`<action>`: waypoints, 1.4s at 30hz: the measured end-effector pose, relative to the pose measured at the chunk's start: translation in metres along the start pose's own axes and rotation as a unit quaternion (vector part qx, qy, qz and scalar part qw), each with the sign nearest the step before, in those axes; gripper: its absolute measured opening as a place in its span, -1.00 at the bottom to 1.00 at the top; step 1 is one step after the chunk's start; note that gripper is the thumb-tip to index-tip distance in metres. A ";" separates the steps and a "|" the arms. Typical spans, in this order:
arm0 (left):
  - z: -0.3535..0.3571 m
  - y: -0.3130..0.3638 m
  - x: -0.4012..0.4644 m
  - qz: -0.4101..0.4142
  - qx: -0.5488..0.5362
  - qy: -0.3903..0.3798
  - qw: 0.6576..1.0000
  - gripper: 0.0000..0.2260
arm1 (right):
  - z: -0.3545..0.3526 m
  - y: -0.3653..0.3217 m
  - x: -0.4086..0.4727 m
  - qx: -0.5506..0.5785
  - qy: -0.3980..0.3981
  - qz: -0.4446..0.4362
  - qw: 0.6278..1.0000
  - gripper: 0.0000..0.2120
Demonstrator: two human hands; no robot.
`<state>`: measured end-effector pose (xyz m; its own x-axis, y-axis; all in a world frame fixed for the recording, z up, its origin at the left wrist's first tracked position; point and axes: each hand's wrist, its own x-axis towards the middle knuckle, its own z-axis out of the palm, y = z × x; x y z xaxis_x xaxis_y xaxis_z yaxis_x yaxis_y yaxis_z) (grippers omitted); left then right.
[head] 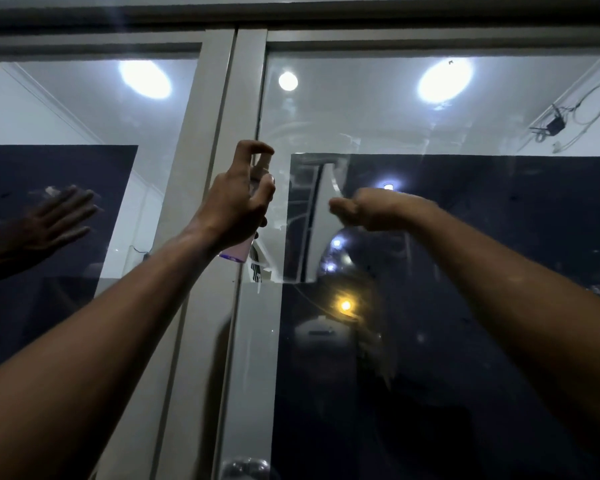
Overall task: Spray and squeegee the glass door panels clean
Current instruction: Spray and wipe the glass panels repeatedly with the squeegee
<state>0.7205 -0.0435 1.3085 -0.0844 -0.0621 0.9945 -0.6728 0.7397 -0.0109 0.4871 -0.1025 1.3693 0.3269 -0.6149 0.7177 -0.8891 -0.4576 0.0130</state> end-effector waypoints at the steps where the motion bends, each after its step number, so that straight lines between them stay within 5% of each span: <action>1: 0.000 0.000 -0.002 -0.001 -0.001 -0.001 1.000 -0.68 | -0.007 0.019 -0.009 0.009 -0.001 0.016 1.000 -0.42; 5: 0.001 -0.001 -0.010 -0.016 -0.007 -0.012 1.000 -0.67 | -0.026 0.050 -0.036 -0.053 0.019 0.056 0.997 -0.43; 14: -0.004 -0.015 -0.026 -0.030 0.010 -0.009 0.999 -0.68 | 0.021 -0.063 0.011 -0.156 0.073 -0.082 0.982 -0.49; 25: -0.004 -0.027 -0.036 -0.037 -0.001 0.002 0.999 -0.71 | -0.036 -0.006 -0.016 -0.309 0.125 -0.074 0.940 -0.36; 35: 0.015 -0.029 -0.044 -0.027 -0.033 0.050 0.998 -0.68 | 0.044 -0.053 -0.033 -0.323 0.019 -0.218 0.921 -0.42; 42: 0.022 -0.034 -0.054 -0.033 -0.021 0.046 0.998 -0.68 | -0.023 -0.015 -0.039 -0.348 0.057 -0.094 0.931 -0.41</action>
<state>0.7317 -0.0797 1.2526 0.0290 -0.0510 0.9983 -0.6424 0.7642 0.0577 0.4803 -0.0570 1.3572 0.4973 -0.4748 0.7261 -0.8245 0.0017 0.5659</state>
